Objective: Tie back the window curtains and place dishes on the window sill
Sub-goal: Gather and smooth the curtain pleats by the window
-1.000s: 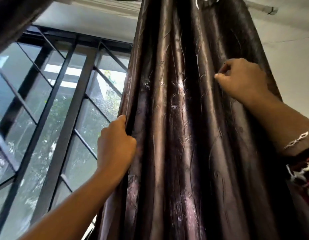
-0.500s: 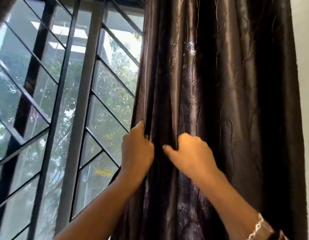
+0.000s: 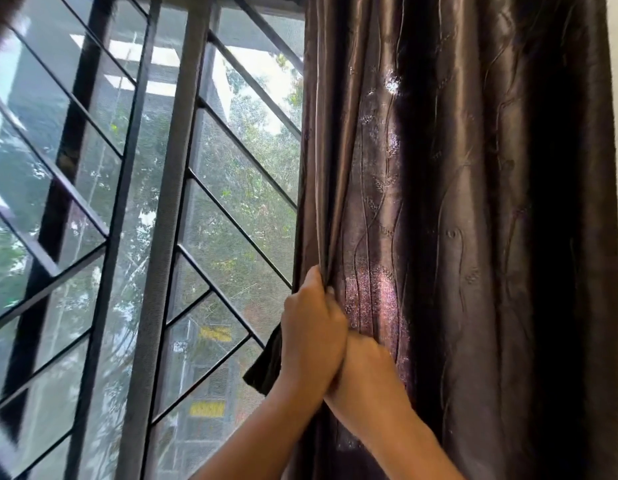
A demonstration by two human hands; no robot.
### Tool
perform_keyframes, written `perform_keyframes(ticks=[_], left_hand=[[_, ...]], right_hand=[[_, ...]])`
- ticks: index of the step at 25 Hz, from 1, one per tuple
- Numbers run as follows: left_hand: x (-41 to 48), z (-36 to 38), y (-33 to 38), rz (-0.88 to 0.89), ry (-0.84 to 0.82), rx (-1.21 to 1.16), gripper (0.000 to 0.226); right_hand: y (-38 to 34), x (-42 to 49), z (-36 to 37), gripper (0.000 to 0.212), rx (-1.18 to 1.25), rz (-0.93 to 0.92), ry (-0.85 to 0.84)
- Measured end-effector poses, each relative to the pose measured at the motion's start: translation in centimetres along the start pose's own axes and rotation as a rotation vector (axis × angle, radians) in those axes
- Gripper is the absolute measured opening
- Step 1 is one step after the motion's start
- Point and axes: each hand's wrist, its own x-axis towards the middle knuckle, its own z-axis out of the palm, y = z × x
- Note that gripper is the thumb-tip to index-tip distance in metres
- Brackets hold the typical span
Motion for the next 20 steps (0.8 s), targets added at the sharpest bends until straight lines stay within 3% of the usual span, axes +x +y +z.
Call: perform_keyframes(ticks=[2, 3, 6, 8, 10, 12, 14, 16, 20], left_hand=[[0.1, 0.1, -0.6, -0.018, 0.005, 0.024, 0.019], [0.0, 0.1, -0.8, -0.015, 0.011, 0.037, 0.020], [0.0, 0.0, -1.0, 0.001, 0.044, 0.027, 0.020], [-0.1, 0.0, -0.7, -0.003, 0.038, 0.006, 0.018], [-0.3, 0.2, -0.5, -0.003, 0.013, -0.006, 0.016], [-0.4, 0.4, -0.2, 0.005, 0.003, -0.024, 0.015], [-0.5, 0.6, 0.2, 0.005, -0.002, -0.033, 0.019], [-0.6, 1.0, 0.5, -0.009, -0.022, -0.046, 0.020], [-1.0, 2.0, 1.0, -0.039, -0.042, -0.089, 0.017]], right_hand=[[0.7, -0.5, -1.0, 0.015, -0.040, -0.048, 0.020], [1.2, -0.7, -1.7, 0.017, -0.075, -0.083, 0.122], [2.8, -1.6, -4.1, 0.025, -0.093, -0.106, 0.641], [4.1, -2.1, -5.1, 0.042, -0.090, -0.019, 0.874], [6.0, -2.0, -5.6, 0.069, 0.059, 0.187, 0.821], [7.2, -1.9, -5.5, 0.078, 0.266, 0.376, 0.560], [7.6, -2.2, -4.5, 0.065, 0.186, 0.392, 0.421], [7.0, -2.5, -3.3, 0.055, 0.027, 0.371, 0.428], [4.9, -3.2, -1.2, 0.058, -0.058, 0.299, 0.350]])
